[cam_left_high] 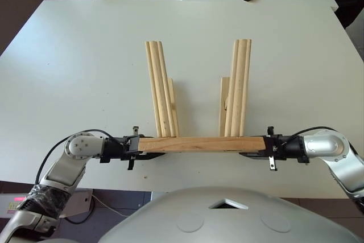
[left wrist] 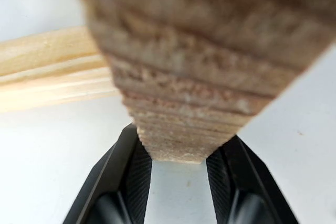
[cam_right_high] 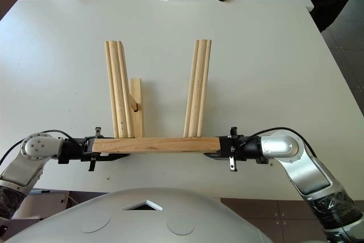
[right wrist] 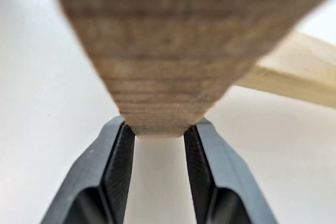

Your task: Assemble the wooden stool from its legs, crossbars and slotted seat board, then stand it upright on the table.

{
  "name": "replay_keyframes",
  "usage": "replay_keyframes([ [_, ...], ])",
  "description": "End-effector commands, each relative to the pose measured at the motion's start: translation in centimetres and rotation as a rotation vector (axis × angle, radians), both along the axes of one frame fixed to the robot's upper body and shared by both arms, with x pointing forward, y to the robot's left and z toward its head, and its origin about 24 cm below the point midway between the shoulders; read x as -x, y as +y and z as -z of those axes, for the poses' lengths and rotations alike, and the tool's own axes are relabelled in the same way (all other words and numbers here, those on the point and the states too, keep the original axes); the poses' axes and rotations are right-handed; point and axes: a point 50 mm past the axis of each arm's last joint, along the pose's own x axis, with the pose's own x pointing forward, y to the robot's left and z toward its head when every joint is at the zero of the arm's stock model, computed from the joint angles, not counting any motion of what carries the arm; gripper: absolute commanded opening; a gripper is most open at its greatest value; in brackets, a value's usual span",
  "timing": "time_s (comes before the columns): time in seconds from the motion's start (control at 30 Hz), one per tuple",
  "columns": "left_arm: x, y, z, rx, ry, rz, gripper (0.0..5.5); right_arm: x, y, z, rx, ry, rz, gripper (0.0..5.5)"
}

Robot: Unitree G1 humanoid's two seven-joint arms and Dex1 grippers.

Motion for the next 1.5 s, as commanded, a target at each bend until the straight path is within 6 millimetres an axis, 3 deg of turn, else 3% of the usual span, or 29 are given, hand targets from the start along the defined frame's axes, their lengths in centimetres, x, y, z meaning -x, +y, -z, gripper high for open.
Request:
replay_keyframes([
  [0.03, -0.6, -0.7, -3.5, 0.101, 0.005, -0.089, 1.38, -1.2, -0.3, -3.3, -0.036, 0.039, 0.095, 1.35],
  [0.2, -1.5, -1.5, -6.7, 0.19, 0.034, -0.192, 1.38, -1.1, -0.2, -5.6, -0.081, 0.187, 0.151, 1.35],
  [0.37, -0.3, -2.4, -9.6, 0.269, 0.167, -0.185, 1.38, -0.2, -0.1, -8.2, -0.123, 0.32, 0.11, 1.35],
  [0.57, -0.3, -2.2, -13.3, 0.35, 0.296, -0.184, 1.38, 0.0, -0.7, -12.3, -0.152, 0.554, 0.083, 1.35],
  [0.8, 1.1, -1.9, -17.0, 0.319, 0.545, -0.169, 1.38, 1.1, -1.7, -18.1, -0.069, 0.956, 0.091, 1.35],
  [0.97, 1.0, -2.0, -18.8, 0.334, 0.771, -0.138, 1.38, 1.4, -1.5, -20.5, -0.08, 1.118, 0.116, 1.35],
  [1.1, 1.0, -1.3, -18.6, 0.332, 0.87, -0.123, 1.38, 1.0, -1.2, -20.8, -0.109, 1.202, 0.163, 1.35],
  [1.27, 1.6, -0.4, -18.5, 0.276, 1.049, -0.111, 1.38, 0.6, -1.2, -19.3, -0.117, 1.312, 0.25, 1.35],
  [1.5, 0.4, 1.0, -21.1, 0.206, 1.269, -0.131, 1.38, -0.2, -1.4, -18.0, -0.168, 1.386, 0.349, 1.35],
])
